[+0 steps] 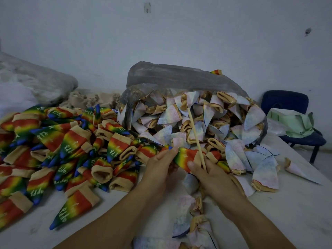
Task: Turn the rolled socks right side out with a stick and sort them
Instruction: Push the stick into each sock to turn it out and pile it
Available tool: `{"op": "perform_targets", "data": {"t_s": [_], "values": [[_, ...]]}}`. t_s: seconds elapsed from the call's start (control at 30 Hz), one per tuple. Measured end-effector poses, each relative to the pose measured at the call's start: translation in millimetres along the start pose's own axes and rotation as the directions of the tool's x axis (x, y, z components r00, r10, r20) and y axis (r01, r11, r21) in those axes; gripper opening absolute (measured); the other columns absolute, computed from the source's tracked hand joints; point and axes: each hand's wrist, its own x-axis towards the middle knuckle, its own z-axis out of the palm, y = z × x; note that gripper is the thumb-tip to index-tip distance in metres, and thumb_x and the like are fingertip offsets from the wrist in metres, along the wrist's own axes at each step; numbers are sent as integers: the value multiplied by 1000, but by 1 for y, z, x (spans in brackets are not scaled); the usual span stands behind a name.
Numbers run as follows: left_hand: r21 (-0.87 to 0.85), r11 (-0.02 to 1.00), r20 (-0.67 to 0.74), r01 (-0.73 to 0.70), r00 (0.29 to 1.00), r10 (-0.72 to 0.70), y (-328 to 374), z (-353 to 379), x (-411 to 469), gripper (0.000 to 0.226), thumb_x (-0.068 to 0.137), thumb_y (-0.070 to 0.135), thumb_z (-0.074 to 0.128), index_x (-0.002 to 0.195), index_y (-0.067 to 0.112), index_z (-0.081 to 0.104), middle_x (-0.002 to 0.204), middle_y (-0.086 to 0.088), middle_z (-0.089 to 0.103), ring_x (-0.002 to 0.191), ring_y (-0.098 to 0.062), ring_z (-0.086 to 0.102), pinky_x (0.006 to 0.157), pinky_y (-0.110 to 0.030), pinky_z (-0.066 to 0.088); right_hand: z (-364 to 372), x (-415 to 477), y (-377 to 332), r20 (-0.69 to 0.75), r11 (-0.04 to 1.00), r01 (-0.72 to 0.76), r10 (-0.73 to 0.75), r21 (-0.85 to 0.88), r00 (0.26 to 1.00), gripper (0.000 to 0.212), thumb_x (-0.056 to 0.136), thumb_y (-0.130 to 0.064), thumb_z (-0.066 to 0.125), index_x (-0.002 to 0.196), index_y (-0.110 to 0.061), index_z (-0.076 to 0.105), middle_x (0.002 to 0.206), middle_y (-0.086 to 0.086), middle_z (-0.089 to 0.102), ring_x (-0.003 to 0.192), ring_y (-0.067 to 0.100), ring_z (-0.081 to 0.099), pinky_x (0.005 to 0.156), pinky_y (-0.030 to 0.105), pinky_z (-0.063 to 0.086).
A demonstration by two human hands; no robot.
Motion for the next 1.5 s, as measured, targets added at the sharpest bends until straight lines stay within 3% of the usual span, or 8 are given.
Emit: {"op": "perform_targets", "data": {"t_s": [0.17, 0.4, 0.53, 0.7, 0.77, 0.93, 1.13, 1.5], "values": [[-16, 999, 37, -42, 998, 42, 2, 2, -3, 19, 94, 19, 62, 102, 22, 79, 60, 4, 59, 55, -7, 50, 54, -18, 44, -1, -1, -5, 30, 977, -119, 115, 179, 993, 33, 95, -37, 49, 77, -11, 58, 53, -4, 57, 39, 8, 54, 37, 19, 42], [204, 947, 304, -248, 936, 179, 11, 5, -17, 38, 87, 23, 42, 101, 32, 76, 114, 8, 64, 97, -7, 57, 70, -18, 45, -14, 9, 6, 89, 905, -225, 206, 361, 974, 43, 89, -46, 55, 64, -11, 51, 49, -2, 35, 34, 7, 22, 32, 17, 19], [388, 815, 362, -431, 884, 295, 8, 4, -20, 19, 97, 18, 57, 102, 34, 68, 105, 13, 67, 97, -2, 62, 80, -14, 48, -15, 8, 8, 119, 870, -243, 212, 430, 970, 45, 82, -52, 58, 65, -11, 62, 51, 0, 37, 32, 7, 22, 33, 16, 19], [334, 911, 104, -242, 970, 219, 7, 3, -15, 10, 88, 38, 64, 87, 36, 74, 84, 5, 74, 79, -3, 67, 70, -16, 53, -15, 1, 4, -208, 999, -26, 18, -37, 978, 51, 70, -78, 39, 86, -37, 67, 75, -16, 69, 68, -1, 62, 62, 22, 43], [308, 924, 96, -226, 974, 207, 7, 3, -15, 17, 77, 48, 65, 87, 39, 76, 85, 7, 74, 78, -1, 68, 67, -15, 52, -13, 0, 1, -171, 994, 83, -95, -77, 981, 47, 67, -78, 42, 93, -44, 62, 86, -26, 67, 79, -10, 61, 67, 19, 45], [242, 939, 171, -244, 963, 206, 9, 9, -20, 18, 73, 45, 66, 88, 42, 76, 92, 5, 76, 87, -7, 72, 71, -13, 53, -3, -5, -5, -115, 985, 137, -149, -103, 982, 20, 86, -47, 58, 94, -28, 60, 80, -6, 67, 68, -4, 63, 43, 10, 45], [188, 956, 169, -225, 966, 194, 8, 6, -14, 33, 69, 48, 71, 94, 26, 74, 93, 2, 75, 86, -8, 71, 70, -15, 53, -2, -7, -8, -125, 971, 191, -209, -143, 970, 13, 92, -33, 55, 85, -24, 62, 71, -7, 65, 62, -8, 60, 43, 6, 40], [169, 974, 196, -151, 974, 117, 7, 2, -10, 39, 73, 41, 70, 104, 17, 70, 96, 0, 77, 88, -10, 73, 71, -14, 54, 0, -10, -13, -102, 979, 165, -177, -122, 979, 9, 87, -40, 58, 90, -32, 59, 78, -7, 65, 63, -9, 61, 40, 6, 40]]}}
